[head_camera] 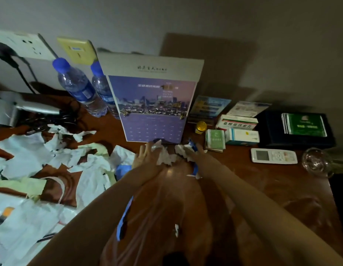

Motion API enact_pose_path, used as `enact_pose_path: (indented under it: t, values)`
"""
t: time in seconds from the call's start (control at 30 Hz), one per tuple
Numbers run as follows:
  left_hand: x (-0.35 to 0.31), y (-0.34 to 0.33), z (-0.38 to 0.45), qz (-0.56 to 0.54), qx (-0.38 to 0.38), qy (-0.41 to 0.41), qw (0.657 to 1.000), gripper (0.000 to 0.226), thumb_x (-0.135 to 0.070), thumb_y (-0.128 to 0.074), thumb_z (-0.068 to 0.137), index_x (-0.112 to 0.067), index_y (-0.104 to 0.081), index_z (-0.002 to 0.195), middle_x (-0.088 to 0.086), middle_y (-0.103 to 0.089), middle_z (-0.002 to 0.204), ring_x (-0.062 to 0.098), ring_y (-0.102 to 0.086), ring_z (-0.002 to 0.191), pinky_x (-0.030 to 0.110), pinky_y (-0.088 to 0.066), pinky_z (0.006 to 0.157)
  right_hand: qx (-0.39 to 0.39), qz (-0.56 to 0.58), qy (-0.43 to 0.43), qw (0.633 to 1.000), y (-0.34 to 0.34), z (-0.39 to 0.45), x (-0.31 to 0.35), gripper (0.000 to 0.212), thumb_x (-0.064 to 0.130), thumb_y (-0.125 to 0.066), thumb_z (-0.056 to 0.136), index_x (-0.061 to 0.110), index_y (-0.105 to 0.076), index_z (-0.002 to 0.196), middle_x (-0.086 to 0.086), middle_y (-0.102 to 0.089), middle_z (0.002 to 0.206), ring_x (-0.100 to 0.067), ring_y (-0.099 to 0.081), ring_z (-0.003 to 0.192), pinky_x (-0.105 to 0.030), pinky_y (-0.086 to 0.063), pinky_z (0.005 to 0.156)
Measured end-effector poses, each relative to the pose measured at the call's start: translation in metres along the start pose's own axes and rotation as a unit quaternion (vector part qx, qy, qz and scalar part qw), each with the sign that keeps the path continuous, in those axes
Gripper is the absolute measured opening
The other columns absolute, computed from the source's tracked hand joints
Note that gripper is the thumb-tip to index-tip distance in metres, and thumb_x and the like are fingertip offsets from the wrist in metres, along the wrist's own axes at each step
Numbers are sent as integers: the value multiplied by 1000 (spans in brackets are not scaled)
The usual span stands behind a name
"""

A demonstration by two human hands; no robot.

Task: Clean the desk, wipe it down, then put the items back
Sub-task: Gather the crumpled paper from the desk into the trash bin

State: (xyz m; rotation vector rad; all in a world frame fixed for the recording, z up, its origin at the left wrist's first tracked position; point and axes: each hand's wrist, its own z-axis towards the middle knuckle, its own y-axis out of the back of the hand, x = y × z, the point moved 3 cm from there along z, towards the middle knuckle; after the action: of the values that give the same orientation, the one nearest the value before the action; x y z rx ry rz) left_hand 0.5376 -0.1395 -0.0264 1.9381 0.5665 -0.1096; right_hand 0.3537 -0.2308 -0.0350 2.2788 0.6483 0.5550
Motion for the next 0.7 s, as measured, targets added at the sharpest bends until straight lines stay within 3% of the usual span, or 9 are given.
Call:
enact_pose_path:
  t: [0.1, 0.2, 0.37, 0.47, 0.53, 0.6, 0.7]
  values:
    - [-2, -5, 2, -5, 3, 15, 1000, 59, -43, -57, 87, -25, -38, 139, 2, -28, 143, 24, -26, 131, 38, -28, 107, -43, 13, 27, 999, -4, 0, 5, 80, 20, -65, 87, 22, -15, 149, -20, -15, 150, -34, -57, 108, -38, -49, 86]
    - [-9, -8, 3, -22, 12, 31, 999, 54, -38, -63, 83, -19, -47, 131, 2, -35, 135, 23, -28, 129, 38, -32, 108, -46, 54, 25, 997, -17, -4, 4, 61, 21, -55, 94, 16, -24, 147, -18, -34, 142, -32, -56, 109, -34, -47, 86]
    - [-12, -10, -1, -60, 51, 39, 996, 47, -26, -52, 91, -11, -43, 134, 9, -40, 137, 28, -35, 130, 38, -36, 106, -66, 140, -13, 988, -32, -14, -3, 53, 29, -58, 93, 10, -41, 139, -17, -40, 136, -32, -51, 113, -29, -41, 88]
    - [-9, -5, -1, -120, 30, 61, 990, 37, -12, -51, 89, -7, -46, 125, 14, -45, 129, 34, -50, 116, 41, -45, 93, -126, 173, -34, 976, -27, -21, -6, 46, 28, -61, 91, 5, -53, 130, -13, -39, 139, -31, -53, 113, -24, -39, 84]
    - [-6, 2, -2, -141, 14, 72, 987, 48, -1, -50, 87, -12, -42, 133, 13, -39, 133, 35, -52, 114, 41, -47, 91, -164, 206, -53, 963, -20, -24, -6, 38, 26, -60, 92, 2, -60, 120, -11, -41, 136, -29, -55, 109, -18, -33, 79]
    - [-3, 6, -4, -152, -1, 60, 987, 56, 4, -49, 86, -18, -42, 138, 10, -34, 137, 33, -50, 116, 39, -46, 95, -174, 215, -61, 959, -12, -24, -2, 30, 21, -60, 92, 1, -62, 113, -12, -43, 133, -31, -54, 109, -20, -34, 79]
    - [3, 13, -8, -151, -29, 48, 987, 40, 5, -48, 87, -9, -57, 124, 11, -39, 134, 29, -48, 118, 33, -43, 94, -187, 276, -59, 941, 0, -23, 12, 6, 9, -51, 92, 13, -55, 93, -13, -56, 111, -30, -58, 95, -37, -51, 82]
